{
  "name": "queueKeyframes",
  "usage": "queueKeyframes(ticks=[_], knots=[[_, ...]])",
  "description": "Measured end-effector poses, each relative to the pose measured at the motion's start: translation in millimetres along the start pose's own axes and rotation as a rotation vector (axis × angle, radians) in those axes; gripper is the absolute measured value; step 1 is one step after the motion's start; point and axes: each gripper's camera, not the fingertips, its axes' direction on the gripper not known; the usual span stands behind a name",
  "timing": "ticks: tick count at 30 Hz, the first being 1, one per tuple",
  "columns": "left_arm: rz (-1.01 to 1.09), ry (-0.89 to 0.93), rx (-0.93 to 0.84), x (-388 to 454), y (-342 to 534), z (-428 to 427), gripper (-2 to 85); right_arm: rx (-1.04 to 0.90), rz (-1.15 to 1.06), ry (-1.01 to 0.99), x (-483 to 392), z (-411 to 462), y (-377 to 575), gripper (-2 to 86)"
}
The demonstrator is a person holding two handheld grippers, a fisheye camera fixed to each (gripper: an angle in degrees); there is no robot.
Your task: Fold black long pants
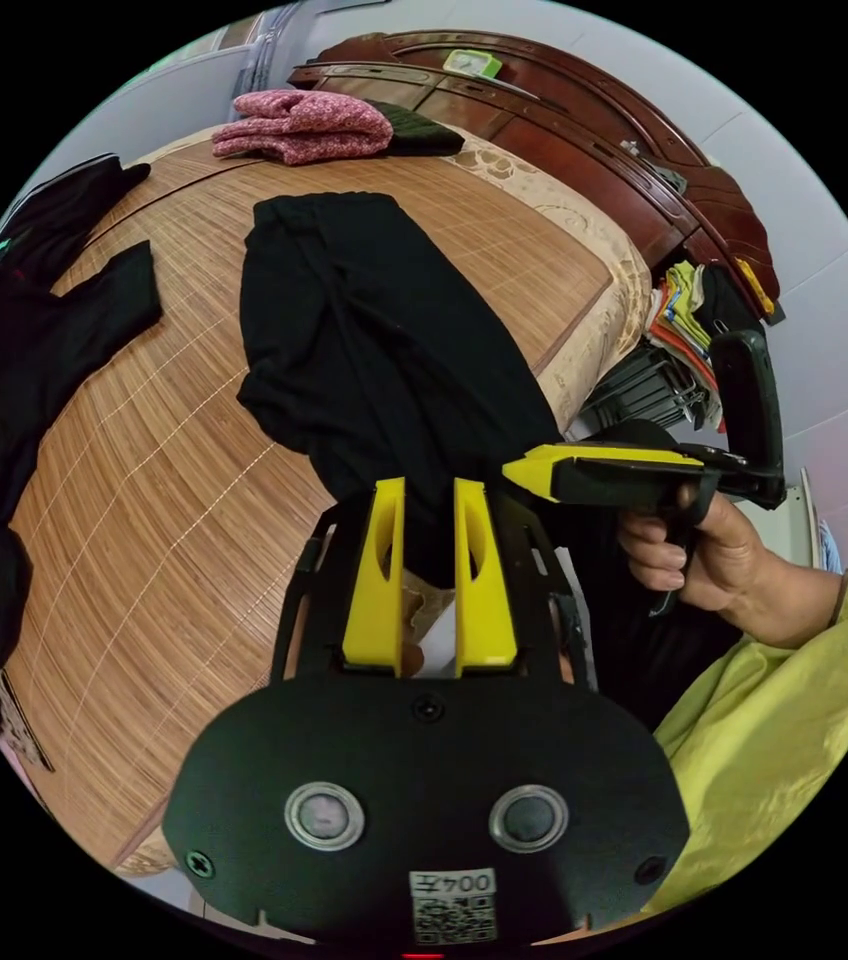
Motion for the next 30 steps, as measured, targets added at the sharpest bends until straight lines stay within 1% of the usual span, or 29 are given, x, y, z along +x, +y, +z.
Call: queueKeyframes(ticks=[3,6,9,13,16,19,22,30], knots=[[-0.003,-0.007,-0.014,-1.0,-9.2,6.8,6.5,-0.003,-0.010,-0.001,-1.8,0.3,3.0,1.8],[-0.023,-0.012,-0.030,-6.1,-15.2,12.1,4.3,0.019,-0.058,0.009,-6.0,-8.6,8.2,5.1],[-0.079,0.069,-0.009,-20.0,-18.9,12.4,3.1,0.064,-0.107,0.102,2.6,-34.4,20.1,6.7],[-0.097,0.127,-0.004,-28.4,-26.8,17.2,2.2,0.010,-0.037,0.186,43.5,-55.9,45.7,6.4],[-0.090,0.117,-0.007,-24.1,-34.8,18.4,2.0,-0.033,-0.012,0.173,58.9,-54.1,62.7,6.4],[-0.091,0.116,-0.006,-19.5,-42.1,15.8,1.9,-0.059,-0.038,0.173,57.8,-43.2,73.7,6.4],[-0.082,0.103,-0.017,-10.7,-51.0,12.9,1.9,-0.068,-0.052,0.197,57.3,-32.9,79.1,6.0],[-0.042,0.040,-0.062,14.4,-70.0,7.9,2.0,-0.092,-0.049,0.180,62.7,-25.7,86.2,5.5]])
